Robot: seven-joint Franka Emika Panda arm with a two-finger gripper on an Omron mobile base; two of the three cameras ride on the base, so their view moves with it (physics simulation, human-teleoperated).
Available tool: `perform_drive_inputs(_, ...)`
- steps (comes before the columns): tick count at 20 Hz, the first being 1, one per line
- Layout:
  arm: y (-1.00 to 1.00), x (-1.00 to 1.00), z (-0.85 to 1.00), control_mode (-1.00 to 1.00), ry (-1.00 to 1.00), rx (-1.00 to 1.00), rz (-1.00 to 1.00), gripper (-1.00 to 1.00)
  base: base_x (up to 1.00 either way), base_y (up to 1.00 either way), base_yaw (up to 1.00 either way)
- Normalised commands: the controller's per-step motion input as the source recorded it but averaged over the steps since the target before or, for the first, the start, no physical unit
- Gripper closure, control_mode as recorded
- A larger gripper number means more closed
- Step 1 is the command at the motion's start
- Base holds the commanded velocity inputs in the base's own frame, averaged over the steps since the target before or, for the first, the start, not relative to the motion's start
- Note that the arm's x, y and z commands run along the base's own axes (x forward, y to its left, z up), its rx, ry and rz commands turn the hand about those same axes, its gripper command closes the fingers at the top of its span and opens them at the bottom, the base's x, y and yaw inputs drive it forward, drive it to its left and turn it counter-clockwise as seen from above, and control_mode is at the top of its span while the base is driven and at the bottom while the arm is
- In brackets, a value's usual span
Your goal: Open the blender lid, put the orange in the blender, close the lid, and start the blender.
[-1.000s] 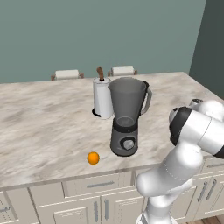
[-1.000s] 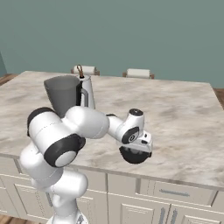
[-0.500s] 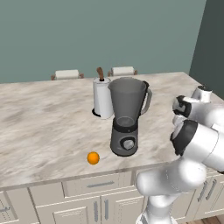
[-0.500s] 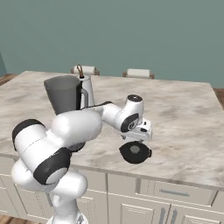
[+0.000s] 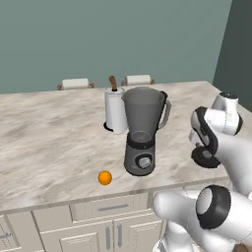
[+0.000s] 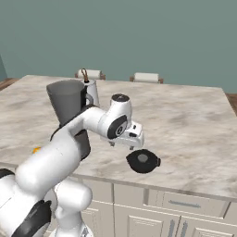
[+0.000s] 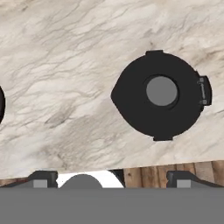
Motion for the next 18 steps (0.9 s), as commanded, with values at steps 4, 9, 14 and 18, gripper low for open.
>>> perform_drive_inputs(4, 0.72, -0.91, -0.03, -1.00, -0.04, -0.02, 0.15, -1.00, 0.00, 0.00, 0.00)
perform_drive_inputs(9, 1.00, -0.71, 0.07, -1.00, 0.00, -0.05, 0.06, -1.00, 0.00, 0.00, 0.00)
perform_drive_inputs(14, 1.00, -0.55, 0.05, -1.00, 0.00, -0.06, 0.05, -1.00, 0.00, 0.00, 0.00)
perform_drive_inputs(18, 1.00, -0.28, 0.00, -1.00, 0.00, -0.07, 0.05, -1.00, 0.00, 0.00, 0.00)
